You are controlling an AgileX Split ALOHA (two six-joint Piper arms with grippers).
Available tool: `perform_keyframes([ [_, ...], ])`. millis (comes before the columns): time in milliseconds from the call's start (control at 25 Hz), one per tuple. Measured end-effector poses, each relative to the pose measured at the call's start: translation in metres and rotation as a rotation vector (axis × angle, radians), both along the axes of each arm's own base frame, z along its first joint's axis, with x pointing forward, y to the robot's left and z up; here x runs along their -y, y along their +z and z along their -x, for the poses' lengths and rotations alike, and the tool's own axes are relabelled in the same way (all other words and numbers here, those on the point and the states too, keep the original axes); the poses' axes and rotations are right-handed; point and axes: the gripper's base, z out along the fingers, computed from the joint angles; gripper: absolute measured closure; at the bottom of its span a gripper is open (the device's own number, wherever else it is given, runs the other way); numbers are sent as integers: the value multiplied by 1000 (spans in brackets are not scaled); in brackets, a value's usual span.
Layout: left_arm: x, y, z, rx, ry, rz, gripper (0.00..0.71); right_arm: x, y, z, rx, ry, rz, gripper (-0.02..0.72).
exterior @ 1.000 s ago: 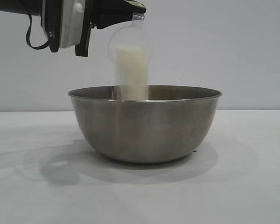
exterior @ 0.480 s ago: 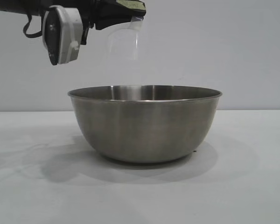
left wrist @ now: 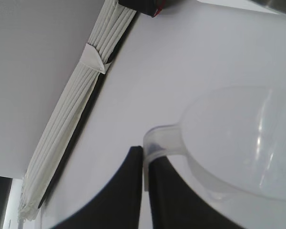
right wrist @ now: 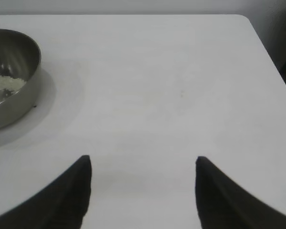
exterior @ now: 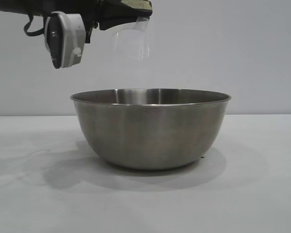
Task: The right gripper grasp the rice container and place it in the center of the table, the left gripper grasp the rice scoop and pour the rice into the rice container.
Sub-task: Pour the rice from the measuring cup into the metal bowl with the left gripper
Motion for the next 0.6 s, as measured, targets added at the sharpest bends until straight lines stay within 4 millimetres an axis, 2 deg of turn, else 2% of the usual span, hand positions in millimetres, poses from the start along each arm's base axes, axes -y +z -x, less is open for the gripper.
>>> perform_keyframes([
  [200, 0, 0, 0, -33, 0, 13, 710, 0, 0, 0, 0, 0, 0, 261],
  [360, 0, 0, 0, -147, 0, 57, 710, 0, 0, 0, 0, 0, 0, 261],
  [600, -1, 2, -2, -561, 27, 256, 710, 0, 0, 0, 0, 0, 0, 261],
])
